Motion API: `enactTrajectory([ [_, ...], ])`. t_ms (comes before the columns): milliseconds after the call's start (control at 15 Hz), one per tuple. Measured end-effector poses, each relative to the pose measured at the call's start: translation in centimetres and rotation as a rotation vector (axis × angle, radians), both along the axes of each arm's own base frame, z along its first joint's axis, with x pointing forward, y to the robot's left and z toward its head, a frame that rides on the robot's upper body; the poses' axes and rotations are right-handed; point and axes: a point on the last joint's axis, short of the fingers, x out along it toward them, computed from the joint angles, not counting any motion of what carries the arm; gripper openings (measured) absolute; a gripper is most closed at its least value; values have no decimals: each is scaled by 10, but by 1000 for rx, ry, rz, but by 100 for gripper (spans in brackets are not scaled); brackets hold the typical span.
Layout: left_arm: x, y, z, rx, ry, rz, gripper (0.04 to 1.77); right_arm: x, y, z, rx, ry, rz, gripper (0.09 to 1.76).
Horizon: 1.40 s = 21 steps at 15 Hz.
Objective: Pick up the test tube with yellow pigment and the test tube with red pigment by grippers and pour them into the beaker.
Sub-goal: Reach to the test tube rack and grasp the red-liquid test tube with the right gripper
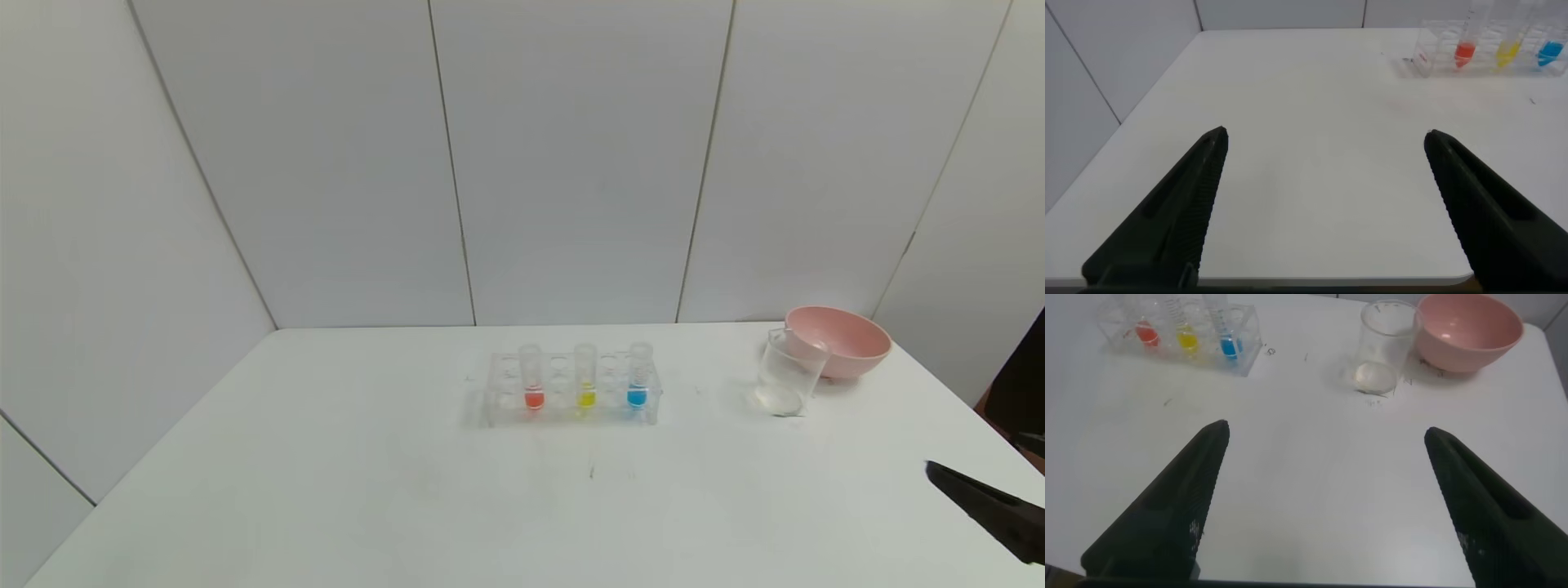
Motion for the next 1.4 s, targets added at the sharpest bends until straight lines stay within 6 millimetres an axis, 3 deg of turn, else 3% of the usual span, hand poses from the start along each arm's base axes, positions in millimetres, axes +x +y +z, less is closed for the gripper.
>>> enactTrajectory([
  [267,0,0,0,0,0,0,172,45,21,3,39,98,60,171],
  [467,0,0,0,0,0,0,172,62,44,-1,17,149,93,171],
  [800,0,0,0,0,0,0,172,80,102,-13,30,207,161,171],
  [1400,0,0,0,0,0,0,172,88,214,-20,33,163,93,171],
])
